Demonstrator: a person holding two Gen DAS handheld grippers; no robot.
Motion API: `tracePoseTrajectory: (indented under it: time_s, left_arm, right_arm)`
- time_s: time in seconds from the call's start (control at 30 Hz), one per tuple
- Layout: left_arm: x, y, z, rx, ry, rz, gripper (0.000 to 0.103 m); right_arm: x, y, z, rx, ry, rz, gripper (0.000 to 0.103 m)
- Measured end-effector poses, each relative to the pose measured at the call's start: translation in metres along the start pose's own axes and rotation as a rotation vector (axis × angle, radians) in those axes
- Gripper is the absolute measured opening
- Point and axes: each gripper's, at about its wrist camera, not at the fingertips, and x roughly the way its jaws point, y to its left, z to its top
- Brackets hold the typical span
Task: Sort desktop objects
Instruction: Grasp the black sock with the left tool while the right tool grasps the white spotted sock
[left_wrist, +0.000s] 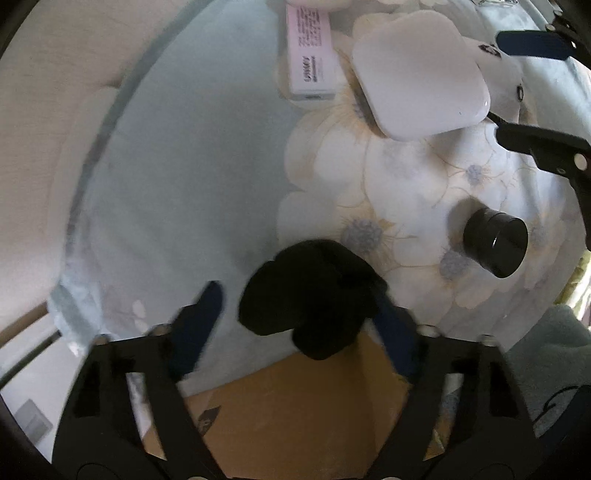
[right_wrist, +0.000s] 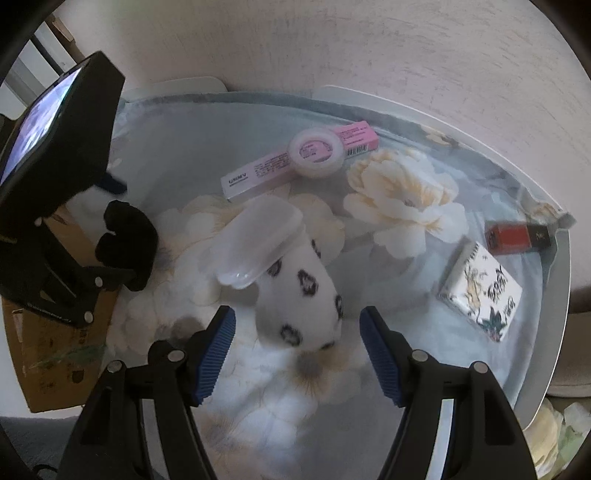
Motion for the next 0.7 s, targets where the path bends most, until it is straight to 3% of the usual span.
tracePoseTrajectory:
  time_s: [0.07, 0.13, 0.17, 0.43, 0.7]
  left_arm:
    - [0.003, 0.002, -0.001, -0.021, 0.004, -0.034, 0.046]
    - [0.001, 0.004, -0.003, -0.038, -0.01, -0.065, 0.035]
    - [-0.001, 0.005, -0.004, -0.044, -0.019, -0.076, 0.029]
    - [-0.005, 0.01, -0.014, -0.075, -0.051, -0.103, 0.017]
    - [-0.03, 0.018, -0.026, -0.088, -0.121, -0.121, 0.017]
  right_arm:
    - [0.0, 0.0, 0.002, -0.004, -0.013, -0.001, 0.066]
    - [-0.001, -0.001, 0.004, -0.006, -0.021, 0.008, 0.05]
    - [0.0, -0.001, 0.004, -0.009, -0.018, 0.014, 0.036]
    - [-0.001, -0.011, 0.0, 0.042, -0.019, 0.034, 0.027]
    - [-0.023, -0.012, -0.007, 0.051, -0.055, 0.002, 0.027]
